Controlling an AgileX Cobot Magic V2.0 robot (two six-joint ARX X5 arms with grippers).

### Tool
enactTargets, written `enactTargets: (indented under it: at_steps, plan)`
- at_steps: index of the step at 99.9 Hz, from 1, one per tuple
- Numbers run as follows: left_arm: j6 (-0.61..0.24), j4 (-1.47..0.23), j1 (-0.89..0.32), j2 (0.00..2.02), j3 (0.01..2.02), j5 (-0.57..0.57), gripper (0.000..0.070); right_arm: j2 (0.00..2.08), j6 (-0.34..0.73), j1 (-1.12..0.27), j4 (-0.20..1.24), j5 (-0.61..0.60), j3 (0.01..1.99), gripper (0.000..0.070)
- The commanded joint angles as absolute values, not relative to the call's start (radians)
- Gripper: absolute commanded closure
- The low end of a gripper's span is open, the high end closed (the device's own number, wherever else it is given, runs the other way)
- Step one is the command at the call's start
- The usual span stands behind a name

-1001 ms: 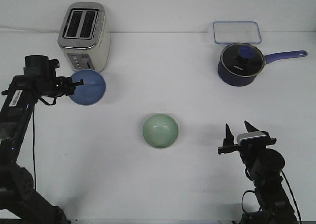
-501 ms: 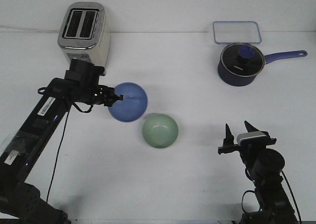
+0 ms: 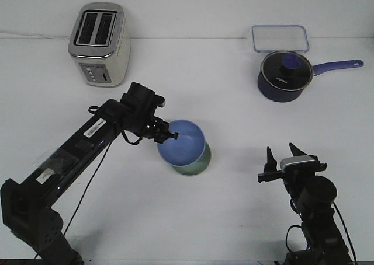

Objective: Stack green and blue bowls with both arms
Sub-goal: 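Carry the blue bowl over the green bowl and lower it in, then release the blue bowl and pull the left gripper back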

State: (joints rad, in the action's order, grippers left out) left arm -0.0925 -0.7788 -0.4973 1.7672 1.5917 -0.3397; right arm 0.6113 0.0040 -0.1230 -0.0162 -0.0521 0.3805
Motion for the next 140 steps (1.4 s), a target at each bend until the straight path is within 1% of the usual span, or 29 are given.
enactTargets:
  at_steps: [1, 40, 46, 51, 54, 60, 61, 62, 68, 72, 78, 101, 109, 120, 129, 140]
  plan:
    - [-0.098, -0.77, -0.516, 1.797, 1.611, -0.345, 0.0688, 0.616, 0.003, -0.125, -0.027, -0.052, 0.379, 0.0252]
    - [-0.11, -0.784, -0.562, 1.877, 1.611, -0.345, 0.0683, 0.616, 0.003, -0.125, -0.027, -0.052, 0.379, 0.0252]
    - [-0.11, -0.783, -0.564, 1.878, 1.611, -0.345, 0.067, 0.616, 0.003, -0.125, -0.027, -0.052, 0.379, 0.0252]
    - [-0.11, -0.783, -0.566, 1.878, 1.611, -0.345, 0.0623, 0.616, 0.003, -0.125, -0.027, -0.051, 0.379, 0.0252]
    - [-0.11, -0.783, -0.567, 1.878, 1.611, -0.345, 0.058, 0.616, 0.003, -0.125, -0.027, -0.051, 0.379, 0.0252]
    - [-0.11, -0.784, -0.568, 1.878, 1.611, -0.345, 0.0474, 0.616, 0.003, -0.125, -0.027, -0.051, 0.379, 0.0252]
    - [-0.11, -0.784, -0.568, 1.878, 1.611, -0.345, 0.0466, 0.616, 0.003, -0.125, -0.027, -0.051, 0.379, 0.0252]
    - [-0.11, -0.784, -0.568, 1.878, 1.611, -0.345, 0.044, 0.616, 0.003, -0.125, -0.027, -0.051, 0.379, 0.0252]
    - [-0.11, -0.783, -0.568, 1.878, 1.611, -0.344, 0.0349, 0.616, 0.003, -0.125, -0.027, -0.051, 0.379, 0.0252]
    - [-0.11, -0.783, -0.568, 1.878, 1.611, -0.344, 0.0307, 0.616, 0.003, -0.125, -0.027, -0.051, 0.379, 0.0252]
    - [-0.11, -0.783, -0.568, 1.878, 1.611, -0.344, 0.0266, 0.616, 0.003, -0.125, -0.027, -0.051, 0.379, 0.0252]
    - [-0.086, -0.785, -0.553, 1.863, 1.611, -0.345, 0.0265, 0.616, 0.003, -0.125, -0.027, -0.051, 0.379, 0.0252]
    - [-0.062, -0.81, -0.544, 1.839, 1.611, -0.34, 0.0265, 0.616, 0.003, -0.125, -0.027, -0.051, 0.379, 0.0252]
    - [-0.06, -0.824, -0.52, 1.782, 1.611, -0.325, 0.0265, 0.616, 0.003, -0.125, -0.027, -0.052, 0.379, 0.0252]
    - [-0.052, -0.819, -0.507, 1.717, 1.611, -0.26, 0.0265, 0.616, 0.003, -0.125, -0.03, -0.052, 0.379, 0.0252]
    - [-0.044, -0.814, -0.49, 1.631, 1.611, -0.131, 0.0265, 0.616, 0.003, -0.125, -0.03, -0.051, 0.379, 0.0252]
